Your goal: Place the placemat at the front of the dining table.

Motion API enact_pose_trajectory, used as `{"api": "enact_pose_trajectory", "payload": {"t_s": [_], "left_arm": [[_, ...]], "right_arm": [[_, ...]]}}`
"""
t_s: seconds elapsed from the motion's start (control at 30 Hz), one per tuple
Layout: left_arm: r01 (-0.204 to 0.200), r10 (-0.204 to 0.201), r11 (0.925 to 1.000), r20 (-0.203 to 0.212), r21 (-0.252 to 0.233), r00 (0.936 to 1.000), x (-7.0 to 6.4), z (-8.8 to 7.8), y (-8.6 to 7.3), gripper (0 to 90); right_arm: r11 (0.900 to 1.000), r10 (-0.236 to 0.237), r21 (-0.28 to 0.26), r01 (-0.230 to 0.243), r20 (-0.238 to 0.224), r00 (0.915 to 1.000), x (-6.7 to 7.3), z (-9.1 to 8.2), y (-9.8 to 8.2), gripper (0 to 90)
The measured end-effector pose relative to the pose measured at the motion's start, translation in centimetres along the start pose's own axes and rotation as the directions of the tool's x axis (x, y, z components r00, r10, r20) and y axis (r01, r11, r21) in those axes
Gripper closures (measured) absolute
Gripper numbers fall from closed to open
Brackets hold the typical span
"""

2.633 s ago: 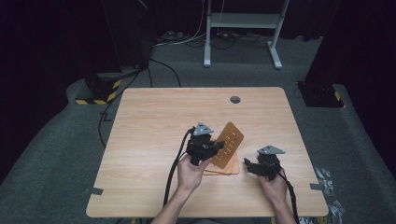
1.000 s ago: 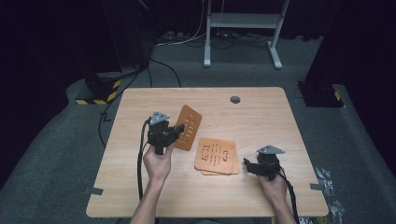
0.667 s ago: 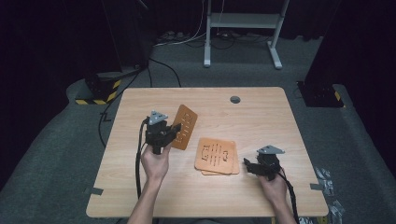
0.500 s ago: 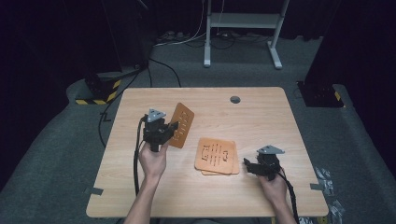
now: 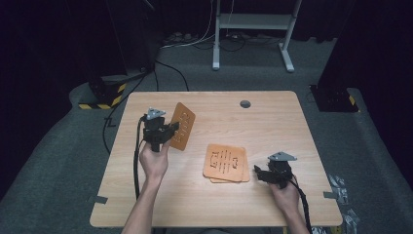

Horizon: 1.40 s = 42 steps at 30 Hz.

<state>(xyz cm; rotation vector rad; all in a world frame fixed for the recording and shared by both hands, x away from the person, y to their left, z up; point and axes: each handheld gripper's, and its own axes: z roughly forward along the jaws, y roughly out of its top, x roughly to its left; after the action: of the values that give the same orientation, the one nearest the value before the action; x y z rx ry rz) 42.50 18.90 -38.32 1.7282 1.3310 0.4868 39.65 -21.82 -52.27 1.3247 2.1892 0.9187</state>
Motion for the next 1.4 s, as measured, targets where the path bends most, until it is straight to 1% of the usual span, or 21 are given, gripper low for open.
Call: {"api": "enact_pose_trajectory", "payload": {"t_s": [0.03, 0.07, 0.1, 0.13, 0.2, 0.27, 0.37, 0.53, 0.67, 0.77, 0.83, 0.93, 0.97, 1.0, 1.03, 1.07, 1.13, 1.17, 1.2, 1.27, 1.4], "left_arm": [[0.001, -0.001, 1.0000, 0.001, 0.004, 1.0000, 0.2, 0.1, 0.0, 86.0], [0.016, -0.016, 0.9999, -0.003, 0.007, 0.9999, 0.5, 0.3, 0.1, 86.0], [0.016, -0.016, 0.9999, -0.003, 0.007, 0.9999, 0.5, 0.3, 0.1, 86.0], [0.031, -0.031, 0.9995, -0.004, 0.006, 0.9995, 0.8, 0.5, 0.1, 86.0], [0.038, -0.038, 0.9993, -0.005, 0.006, 0.9993, 0.9, 0.6, 0.1, 86.0], [0.052, -0.052, 0.9986, -0.011, 0.006, 0.9986, 1.5, 0.7, 0.1, 86.0], [0.063, -0.063, 0.9980, -0.013, 0.004, 0.9979, 1.7, 0.7, 0.1, 86.0], [0.080, -0.080, 0.9968, -0.036, 0.004, 0.9962, 2.6, 0.6, 0.0, 85.9], [0.118, -0.118, 0.9930, -0.035, -0.004, 0.9923, 3.6, 0.6, -0.3, 85.8], [0.124, -0.124, 0.9923, -0.039, -0.003, 0.9916, 3.8, 0.7, -0.3, 85.8], [0.134, -0.134, 0.9910, -0.045, 0.001, 0.9900, 4.3, 0.8, -0.4, 85.8], [0.153, -0.153, 0.9882, -0.053, 0.002, 0.9869, 4.8, 0.9, -0.6, 85.8], [0.168, -0.168, 0.9858, -0.059, 0.002, 0.9841, 5.1, 1.0, -0.7, 85.8], [0.167, -0.166, 0.9859, -0.068, 0.006, 0.9837, 5.5, 1.0, -0.8, 85.8], [0.167, -0.166, 0.9859, -0.068, 0.006, 0.9837, 5.5, 1.0, -0.8, 85.8], [0.177, -0.176, 0.9842, -0.071, 0.008, 0.9819, 5.7, 1.1, -0.8, 85.8], [0.170, -0.168, 0.9854, -0.078, 0.016, 0.9827, 6.0, 1.3, -0.9, 85.9], [0.185, -0.183, 0.9826, -0.081, 0.016, 0.9797, 6.0, 1.4, -0.9, 85.8], [0.173, -0.171, 0.9847, -0.085, 0.021, 0.9816, 6.3, 1.5, -0.9, 85.9], [0.177, -0.174, 0.9839, -0.092, 0.025, 0.9805, 6.5, 1.7, -1.1, 85.9], [0.195, -0.192, 0.9803, -0.086, 0.029, 0.9776, 6.8, 2.2, -1.3, 85.9]], "right_arm": [[1.000, -0.009, 0.003, 0.009, -0.002, 1.0000, 0.0, 0.0, 0.0, 26.2], [1.000, -0.009, 0.003, 0.009, -0.001, 1.0000, 0.0, 0.0, 0.0, 26.2], [1.000, -0.009, 0.003, 0.009, -0.001, 1.0000, 0.0, 0.0, 0.0, 26.2], [1.000, -0.006, 0.003, 0.006, -0.002, 1.0000, 0.0, 0.0, 0.0, 26.2], [1.000, -0.006, 0.003, 0.006, -0.002, 1.0000, 0.0, 0.0, 0.0, 26.2], [1.000, -0.007, 0.003, 0.007, -0.002, 1.0000, 0.0, 0.0, 0.0, 26.1], [1.000, -0.003, 0.004, 0.003, -0.003, 1.0000, 0.0, 0.0, 0.0, 26.1], [1.000, -0.004, 0.004, 0.004, -0.003, 1.0000, 0.0, 0.0, 0.0, 26.1], [1.000, -0.003, 0.004, 0.003, -0.003, 1.0000, 0.0, 0.0, 0.0, 26.1], [1.000, -0.003, 0.004, 0.003, -0.003, 1.0000, 0.0, 0.0, 0.0, 26.1], [1.000, -0.002, 0.005, 0.002, -0.003, 1.0000, 0.0, 0.0, 0.0, 26.1], [1.000, -0.003, 0.004, 0.003, -0.003, 1.0000, 0.0, 0.0, 0.0, 26.1], [1.000, -0.004, 0.004, 0.004, -0.003, 1.0000, 0.0, 0.0, 0.0, 26.1], [1.000, -0.004, 0.003, 0.004, -0.002, 1.0000, 0.0, 0.0, 0.0, 26.1], [1.000, -0.004, 0.003, 0.004, -0.002, 1.0000, 0.0, 0.0, 0.0, 26.1], [1.000, -0.004, 0.004, 0.004, -0.002, 1.0000, 0.0, 0.0, 0.0, 26.1], [1.000, -0.003, 0.004, 0.003, -0.002, 1.0000, 0.0, 0.0, 0.0, 26.1], [1.000, -0.003, 0.004, 0.003, -0.002, 1.0000, 0.0, 0.0, 0.0, 26.1], [1.000, -0.003, 0.004, 0.003, -0.002, 1.0000, 0.0, 0.0, 0.0, 26.1], [1.000, -0.003, 0.004, 0.003, -0.003, 1.0000, 0.0, 0.0, 0.0, 26.1], [1.000, -0.003, 0.004, 0.003, -0.003, 1.0000, 0.0, 0.0, 0.0, 26.1]]}}
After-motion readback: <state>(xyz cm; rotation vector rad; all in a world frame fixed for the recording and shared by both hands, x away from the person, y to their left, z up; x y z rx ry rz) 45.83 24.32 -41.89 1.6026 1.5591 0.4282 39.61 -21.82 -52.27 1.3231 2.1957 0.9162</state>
